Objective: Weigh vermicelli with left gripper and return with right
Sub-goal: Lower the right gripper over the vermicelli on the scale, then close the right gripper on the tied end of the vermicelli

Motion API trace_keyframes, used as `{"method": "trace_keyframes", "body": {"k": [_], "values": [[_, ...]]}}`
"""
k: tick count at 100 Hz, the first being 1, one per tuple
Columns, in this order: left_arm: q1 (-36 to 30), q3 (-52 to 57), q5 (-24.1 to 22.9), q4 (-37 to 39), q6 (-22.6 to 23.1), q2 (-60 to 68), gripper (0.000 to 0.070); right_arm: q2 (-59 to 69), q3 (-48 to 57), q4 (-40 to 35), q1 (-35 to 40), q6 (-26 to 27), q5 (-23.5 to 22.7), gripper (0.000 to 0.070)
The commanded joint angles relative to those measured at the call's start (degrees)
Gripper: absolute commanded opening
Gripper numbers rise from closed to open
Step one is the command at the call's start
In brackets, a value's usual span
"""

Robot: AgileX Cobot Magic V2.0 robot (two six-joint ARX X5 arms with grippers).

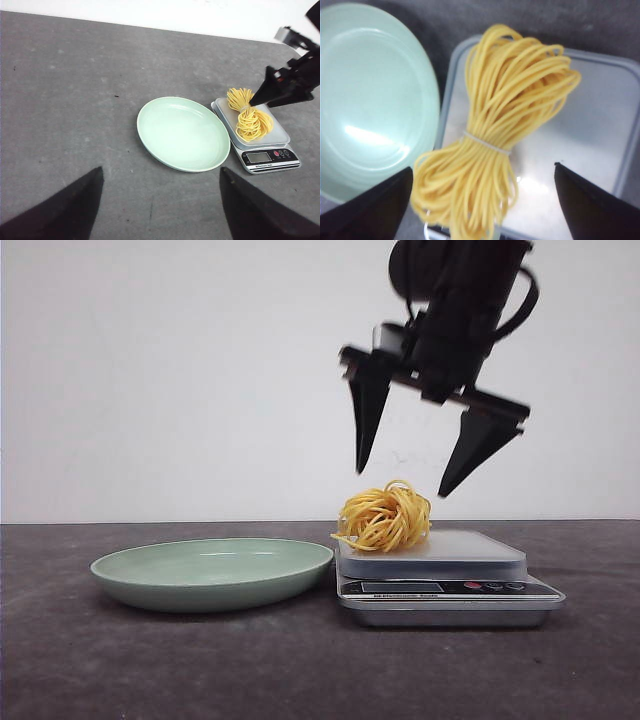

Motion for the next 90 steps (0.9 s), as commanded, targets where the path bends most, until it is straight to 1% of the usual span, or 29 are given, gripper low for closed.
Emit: {"method": "trace_keyframes", "body": {"k": [1, 22, 29, 32, 36, 39, 49, 63, 90], "values": [[-0.3, 0.9, 0.0, 0.6, -0.2, 0.1, 0.0429, 1.7, 1.2, 0.9, 0.8, 0.9, 0.0, 0.0561], [-0.3, 0.9, 0.0, 0.6, -0.2, 0.1, 0.0429, 4.7, 1.2, 2.1, 0.9, 1.3, -0.1, 0.0559], [-0.3, 0.9, 0.0, 0.6, -0.2, 0.1, 0.0429, 5.1, 1.2, 2.5, 0.9, 1.3, 0.2, 0.0531], [-0.3, 0.9, 0.0, 0.6, -0.2, 0.1, 0.0429, 5.1, 1.2, 2.8, 0.9, 1.3, 0.2, 0.0508], [-0.3, 0.9, 0.0, 0.6, -0.2, 0.1, 0.0429, 5.2, 1.2, 3.0, 0.9, 1.3, 0.3, 0.0431], [-0.3, 0.9, 0.0, 0.6, -0.2, 0.1, 0.0429, 5.2, 1.2, 3.3, 0.9, 1.2, 0.4, 0.035], [-0.3, 0.9, 0.0, 0.6, 0.0, 0.1, 0.0429, 5.1, 1.2, 3.5, 0.9, 0.8, 1.8, 0.0004], [-0.3, 0.9, 0.0, 0.6, 0.5, 0.1, 0.0429, 5.1, 1.2, 3.3, 0.9, -0.1, 2.9, 0.0], [-0.3, 0.9, -0.2, 0.6, 0.6, 0.1, 0.0429, 2.3, 1.6, 3.2, 0.9, -1.1, 2.8, 0.0]]}}
